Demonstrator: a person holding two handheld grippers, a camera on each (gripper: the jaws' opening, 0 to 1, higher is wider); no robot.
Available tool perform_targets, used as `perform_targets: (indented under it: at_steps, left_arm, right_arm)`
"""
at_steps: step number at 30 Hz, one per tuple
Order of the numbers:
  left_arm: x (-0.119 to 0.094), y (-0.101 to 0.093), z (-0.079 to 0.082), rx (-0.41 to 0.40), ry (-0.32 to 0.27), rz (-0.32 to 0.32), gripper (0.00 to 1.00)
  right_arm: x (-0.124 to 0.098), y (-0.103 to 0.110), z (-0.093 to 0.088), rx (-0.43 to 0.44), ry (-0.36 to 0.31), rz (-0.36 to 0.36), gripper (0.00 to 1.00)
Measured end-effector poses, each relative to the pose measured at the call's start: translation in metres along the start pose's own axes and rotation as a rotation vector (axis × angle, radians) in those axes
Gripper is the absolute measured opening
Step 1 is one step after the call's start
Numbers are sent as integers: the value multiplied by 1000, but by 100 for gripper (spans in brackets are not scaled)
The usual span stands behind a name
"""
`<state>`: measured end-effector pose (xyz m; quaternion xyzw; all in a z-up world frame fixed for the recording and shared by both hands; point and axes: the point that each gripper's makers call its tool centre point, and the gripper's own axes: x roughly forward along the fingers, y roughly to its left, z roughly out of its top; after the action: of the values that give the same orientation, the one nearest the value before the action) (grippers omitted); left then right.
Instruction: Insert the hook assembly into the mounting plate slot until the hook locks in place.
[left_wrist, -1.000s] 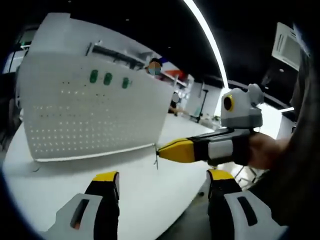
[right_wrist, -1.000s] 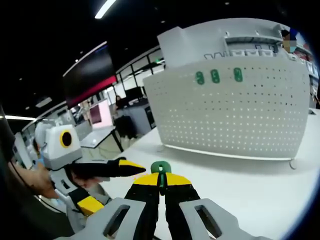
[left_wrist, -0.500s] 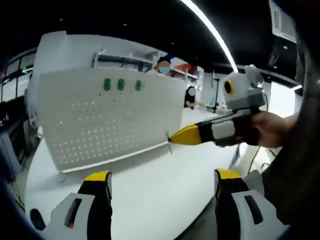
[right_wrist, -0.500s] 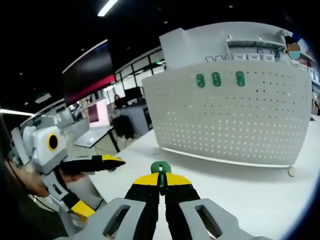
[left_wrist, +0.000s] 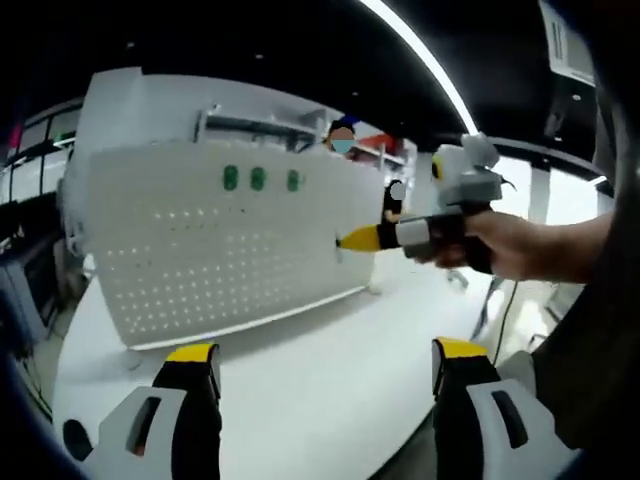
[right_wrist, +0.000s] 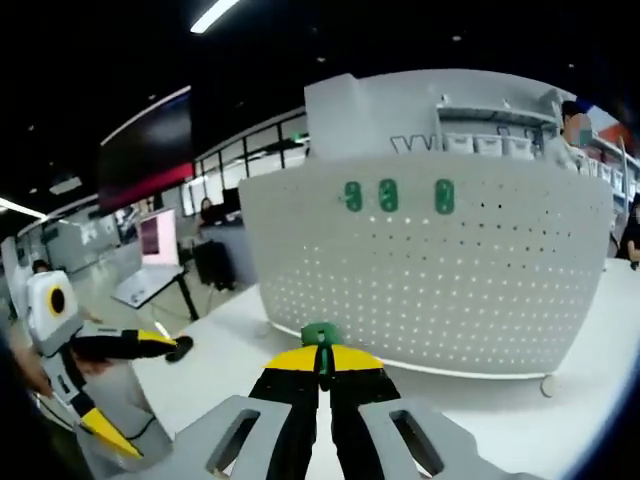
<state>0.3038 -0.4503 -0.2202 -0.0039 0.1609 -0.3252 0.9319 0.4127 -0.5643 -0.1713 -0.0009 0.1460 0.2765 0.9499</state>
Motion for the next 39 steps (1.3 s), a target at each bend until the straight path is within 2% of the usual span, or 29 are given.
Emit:
perform_targets:
  at_steps: [3,7,10,14,18,21,25,28,33,39]
  left_arm:
    - [-5,5,6,-20,-34,14,92]
    - [-7,12,7,-32,-29,30,91]
    - [-7,15,4,-4,-11,47,90]
    - [-4,13,8,-4,-12,50,90]
    - [0,9,16,34,-14,51,89]
    - [2,8,22,45,-19,45,89]
    - [2,8,26,53,-23,45,89]
    - [1,11,26,74,-1,57,89]
    - [-1,14,32,75,-11,63,89]
    - [-1,18,29,76,8,75,88]
  right_arm:
    - [5,-16,9,-15,-17,-31,1]
    - [11,-33,20,-16,-40,-66,1]
    - [13,-49,34,-28,-81,-109,1]
    - [17,-70,49,-47,-121,-160,1]
    - [21,-90,62,-68,-164,-219,1]
    - [24,-107,65,-37,-183,-256,0]
    - [29,-119,71,-37,-195,-281,0]
    - [31,-127,76,-36,-204,-297,0]
    - [38,-141,85,-37,-218,-319,0]
    - [48,-154,99,-48,-248,-351,1]
